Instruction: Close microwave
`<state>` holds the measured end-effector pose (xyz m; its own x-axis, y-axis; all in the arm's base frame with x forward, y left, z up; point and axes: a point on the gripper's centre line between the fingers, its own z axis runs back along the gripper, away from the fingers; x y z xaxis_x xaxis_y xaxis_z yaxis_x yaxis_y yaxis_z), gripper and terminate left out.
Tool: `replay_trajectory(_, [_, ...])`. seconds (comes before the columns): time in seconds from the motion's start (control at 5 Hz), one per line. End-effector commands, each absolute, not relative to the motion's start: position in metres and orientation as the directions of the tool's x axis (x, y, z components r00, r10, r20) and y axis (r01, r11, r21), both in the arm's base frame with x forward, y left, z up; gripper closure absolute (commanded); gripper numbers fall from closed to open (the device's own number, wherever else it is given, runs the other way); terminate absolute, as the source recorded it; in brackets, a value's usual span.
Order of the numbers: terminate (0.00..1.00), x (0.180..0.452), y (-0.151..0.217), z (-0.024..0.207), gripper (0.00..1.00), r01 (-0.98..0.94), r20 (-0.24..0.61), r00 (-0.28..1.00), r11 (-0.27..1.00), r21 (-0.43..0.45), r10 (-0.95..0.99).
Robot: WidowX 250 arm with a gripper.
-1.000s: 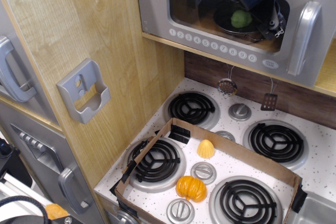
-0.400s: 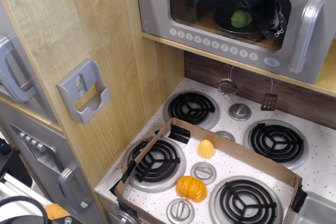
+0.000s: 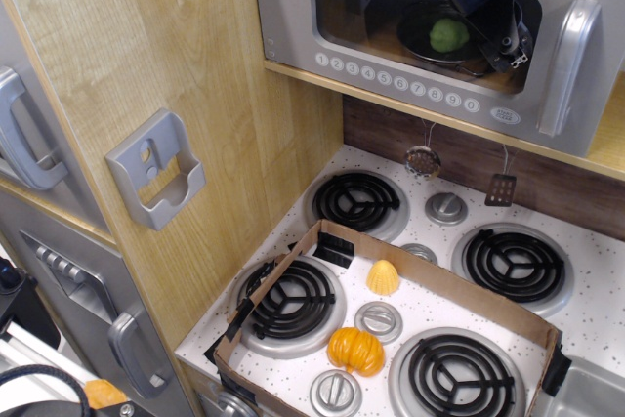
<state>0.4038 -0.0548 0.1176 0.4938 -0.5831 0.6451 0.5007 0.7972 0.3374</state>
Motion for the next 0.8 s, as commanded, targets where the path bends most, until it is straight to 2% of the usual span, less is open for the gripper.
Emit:
replay_trajectory(0.0, [0.0,0.4106,-0.0696,0.1507,0.0,0.484,0.679,0.442,0.793,0.369,-0.586])
replay_trajectory(0.4, [0.0,0.4106,-0.0696,0.1507,0.0,0.484,0.679,0.442,0.793,0.369,-0.586])
replay_trajectory(0.6, [1.0,0.4106,-0.0696,0.1507,0.0,0.484,0.679,0.442,0.793,0.369,-0.586])
